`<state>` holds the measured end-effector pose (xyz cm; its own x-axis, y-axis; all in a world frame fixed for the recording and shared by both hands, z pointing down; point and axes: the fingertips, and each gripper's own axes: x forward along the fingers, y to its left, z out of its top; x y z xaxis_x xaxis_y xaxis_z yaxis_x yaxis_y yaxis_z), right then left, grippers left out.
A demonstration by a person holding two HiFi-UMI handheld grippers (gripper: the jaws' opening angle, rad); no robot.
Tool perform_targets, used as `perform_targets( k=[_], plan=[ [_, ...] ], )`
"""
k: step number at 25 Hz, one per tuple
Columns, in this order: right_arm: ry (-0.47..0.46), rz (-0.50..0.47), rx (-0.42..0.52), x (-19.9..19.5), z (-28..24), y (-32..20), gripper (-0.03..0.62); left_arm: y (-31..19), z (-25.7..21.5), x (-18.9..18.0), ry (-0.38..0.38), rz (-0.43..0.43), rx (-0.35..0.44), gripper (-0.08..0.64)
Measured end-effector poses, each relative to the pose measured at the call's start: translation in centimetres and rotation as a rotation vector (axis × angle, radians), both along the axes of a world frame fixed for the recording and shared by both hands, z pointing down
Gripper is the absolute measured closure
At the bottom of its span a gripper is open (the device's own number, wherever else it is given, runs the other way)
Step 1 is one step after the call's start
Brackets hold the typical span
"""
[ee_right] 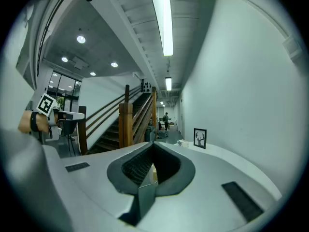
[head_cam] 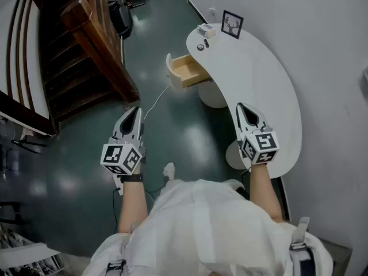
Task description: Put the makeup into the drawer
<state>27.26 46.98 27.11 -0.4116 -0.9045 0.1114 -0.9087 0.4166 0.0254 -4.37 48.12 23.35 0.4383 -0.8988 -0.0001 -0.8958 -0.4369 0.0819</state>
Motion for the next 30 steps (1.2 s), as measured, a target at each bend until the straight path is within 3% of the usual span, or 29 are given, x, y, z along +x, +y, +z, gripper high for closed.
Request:
perform_targets(
  k=[10, 15, 18, 24, 30],
  plan=[
    [-0.005, 0.005, -0.004, 0.6, 0.3, -0.1, 0.583, -0.3, -0.1, 0.6, 0.000, 0.009, 0.006, 0.529],
    [-0.086, -0.033, 0.010, 0.4, -0.2, 0.5, 0.583, -0.1, -0.1, 0.5, -0.002, 0.027, -0.002, 0.529],
    [-0.078, -0.033, -0.011, -0.1, 0.4, 0.2, 0.583, -0.3, 0.4, -0.2, -0.006, 0.027, -0.020, 0.529],
    [-0.042, -0.030, -0.058, -2.2, 2.1, -1.6, 0.583, -2.3, 1.7, -3.3, -0.009, 0.025, -0.051, 0.529],
    [-0.037, -0.002, -0.063, -5.9, 1.7, -5.2, 0.581, -6.1, 1.1, -8.9, 0.000, 0.029, -0.045, 0.529]
  ],
)
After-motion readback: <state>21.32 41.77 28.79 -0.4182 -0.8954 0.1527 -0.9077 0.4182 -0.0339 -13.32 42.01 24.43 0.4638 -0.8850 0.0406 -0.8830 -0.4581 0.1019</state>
